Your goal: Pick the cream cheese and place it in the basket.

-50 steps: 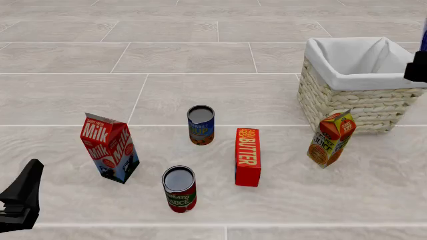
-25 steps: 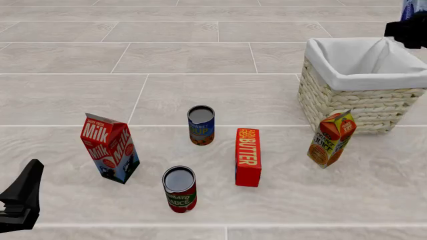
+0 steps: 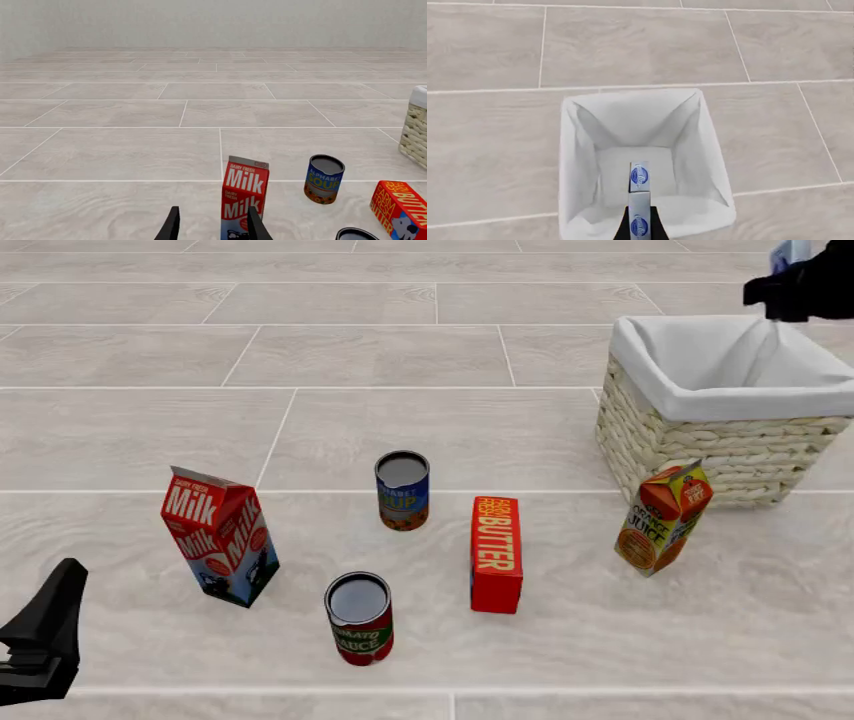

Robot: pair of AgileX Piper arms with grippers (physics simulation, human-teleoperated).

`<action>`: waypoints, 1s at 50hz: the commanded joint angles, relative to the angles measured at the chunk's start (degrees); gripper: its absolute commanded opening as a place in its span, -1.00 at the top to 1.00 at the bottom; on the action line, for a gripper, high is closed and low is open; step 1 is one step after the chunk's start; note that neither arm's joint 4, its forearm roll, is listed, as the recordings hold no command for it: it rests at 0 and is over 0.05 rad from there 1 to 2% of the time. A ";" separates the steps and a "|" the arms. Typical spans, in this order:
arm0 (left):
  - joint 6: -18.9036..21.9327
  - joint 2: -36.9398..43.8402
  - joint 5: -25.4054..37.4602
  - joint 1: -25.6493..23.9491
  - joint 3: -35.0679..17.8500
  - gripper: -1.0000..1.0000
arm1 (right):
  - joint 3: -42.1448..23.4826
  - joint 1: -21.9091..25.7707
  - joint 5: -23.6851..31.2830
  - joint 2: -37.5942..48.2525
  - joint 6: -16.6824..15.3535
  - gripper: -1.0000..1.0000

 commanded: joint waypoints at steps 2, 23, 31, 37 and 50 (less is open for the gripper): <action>0.00 0.00 0.00 0.00 0.00 -1.00 | -13.67 -0.90 6.93 8.98 -2.46 1.00; -0.01 0.02 0.00 0.00 0.00 -1.00 | -30.09 -1.51 17.85 23.07 -8.78 1.00; 0.00 0.00 0.00 0.00 0.00 -1.00 | -43.25 -0.21 24.50 30.24 -9.23 1.00; 0.00 -0.01 0.00 0.00 0.00 -1.00 | -48.32 0.19 27.38 34.38 -10.48 1.00; 0.00 -0.01 0.00 0.00 0.00 -1.00 | -45.51 0.30 27.08 37.13 -12.84 1.00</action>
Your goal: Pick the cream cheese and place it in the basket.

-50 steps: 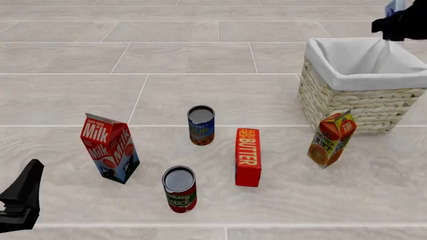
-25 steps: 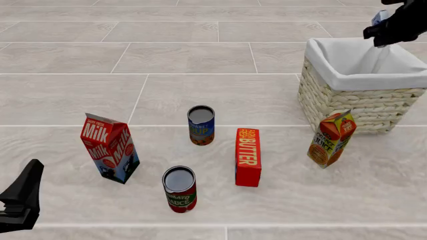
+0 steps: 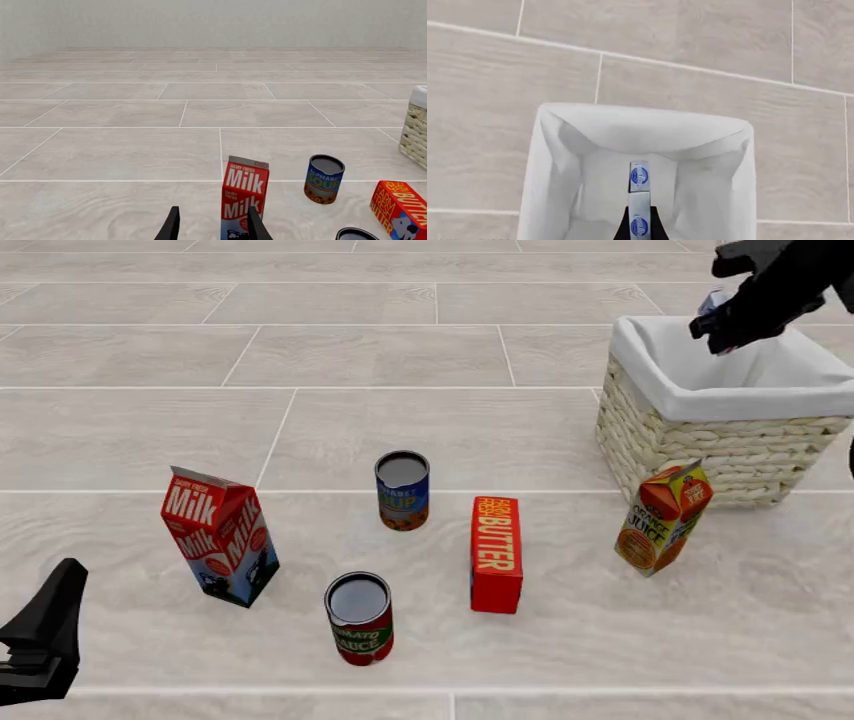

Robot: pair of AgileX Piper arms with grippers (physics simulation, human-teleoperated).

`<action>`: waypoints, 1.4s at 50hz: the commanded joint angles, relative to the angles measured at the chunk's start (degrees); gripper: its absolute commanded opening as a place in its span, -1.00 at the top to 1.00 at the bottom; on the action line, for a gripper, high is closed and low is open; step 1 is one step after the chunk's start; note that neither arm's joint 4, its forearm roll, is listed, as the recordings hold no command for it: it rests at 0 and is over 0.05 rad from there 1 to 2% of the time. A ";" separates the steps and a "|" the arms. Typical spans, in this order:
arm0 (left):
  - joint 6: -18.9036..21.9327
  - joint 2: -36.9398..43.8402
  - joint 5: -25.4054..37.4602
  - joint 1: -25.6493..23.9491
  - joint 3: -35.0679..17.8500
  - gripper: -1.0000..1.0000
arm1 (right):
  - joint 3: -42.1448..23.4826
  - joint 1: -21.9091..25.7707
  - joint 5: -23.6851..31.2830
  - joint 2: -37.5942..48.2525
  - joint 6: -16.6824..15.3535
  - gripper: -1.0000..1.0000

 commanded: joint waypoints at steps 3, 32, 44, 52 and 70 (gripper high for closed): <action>0.00 0.00 0.00 0.01 0.00 -1.00 | -2.66 -0.59 1.11 4.08 -1.14 1.00; 0.00 0.01 0.00 0.00 0.00 -1.00 | -2.18 -0.93 0.64 3.57 -2.36 1.00; 0.00 -0.01 0.00 0.01 0.00 -1.00 | 8.06 -0.19 -2.38 -0.78 -4.57 -1.00; -0.01 0.00 0.00 0.00 0.00 -1.00 | 8.23 -0.32 -1.61 -1.87 -5.18 -1.00; 0.00 0.01 0.00 0.00 0.00 -1.00 | 13.54 -0.01 -1.19 -10.83 -7.76 -1.00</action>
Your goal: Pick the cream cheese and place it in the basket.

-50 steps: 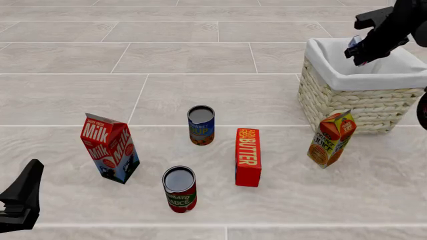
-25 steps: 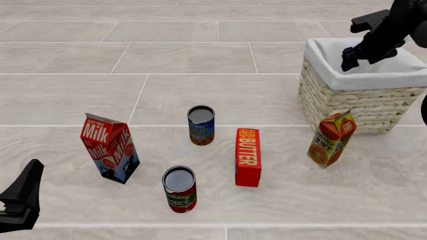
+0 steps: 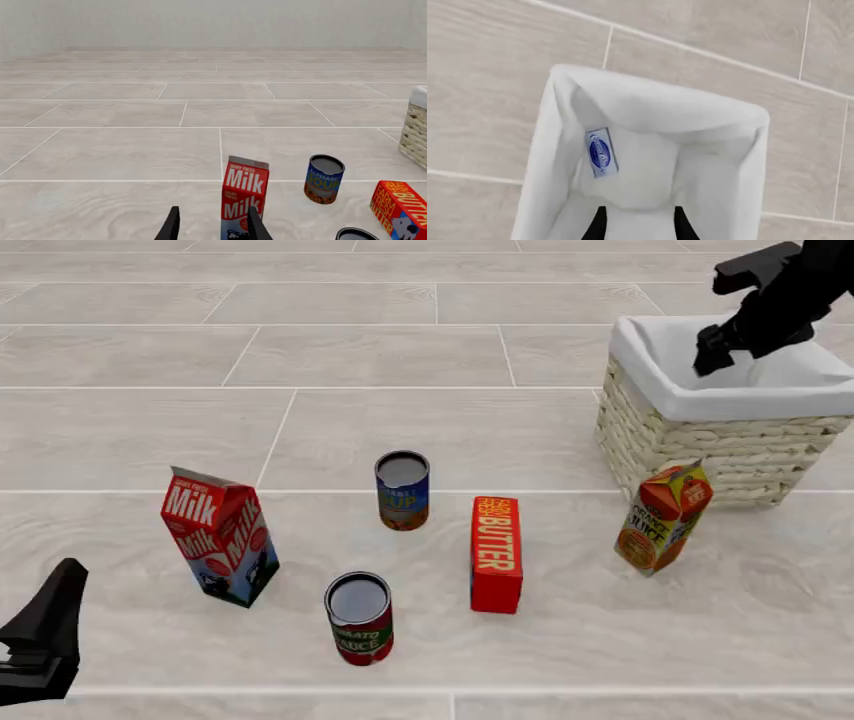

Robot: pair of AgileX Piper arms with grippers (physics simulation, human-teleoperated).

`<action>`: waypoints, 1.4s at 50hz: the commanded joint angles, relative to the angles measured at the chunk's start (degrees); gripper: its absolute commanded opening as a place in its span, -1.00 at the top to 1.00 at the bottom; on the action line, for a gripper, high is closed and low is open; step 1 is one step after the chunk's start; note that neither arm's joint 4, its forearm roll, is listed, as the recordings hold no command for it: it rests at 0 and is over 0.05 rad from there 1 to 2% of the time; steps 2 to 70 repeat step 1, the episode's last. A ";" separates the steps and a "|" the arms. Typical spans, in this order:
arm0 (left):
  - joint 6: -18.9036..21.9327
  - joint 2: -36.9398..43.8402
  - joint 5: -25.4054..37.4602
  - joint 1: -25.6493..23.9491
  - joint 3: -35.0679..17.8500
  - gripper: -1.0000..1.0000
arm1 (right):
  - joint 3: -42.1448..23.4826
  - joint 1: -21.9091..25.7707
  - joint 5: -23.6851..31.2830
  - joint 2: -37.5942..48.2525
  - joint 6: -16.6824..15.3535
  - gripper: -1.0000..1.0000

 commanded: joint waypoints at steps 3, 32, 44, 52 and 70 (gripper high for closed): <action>0.00 0.00 0.00 0.00 0.00 -1.00 | 3.38 0.51 0.28 -6.09 -1.38 -1.00; 0.00 0.00 0.00 0.00 0.00 -1.00 | 3.38 0.51 0.28 -6.09 -1.38 -1.00; 0.00 0.00 0.00 0.00 0.00 -1.00 | 3.38 0.51 0.28 -6.09 -1.38 -1.00; 0.00 0.00 0.00 0.00 0.00 -1.00 | 3.38 0.51 0.28 -6.09 -1.38 -1.00; 0.00 0.00 0.00 0.00 0.00 -1.00 | 3.38 0.51 0.28 -6.09 -1.38 -1.00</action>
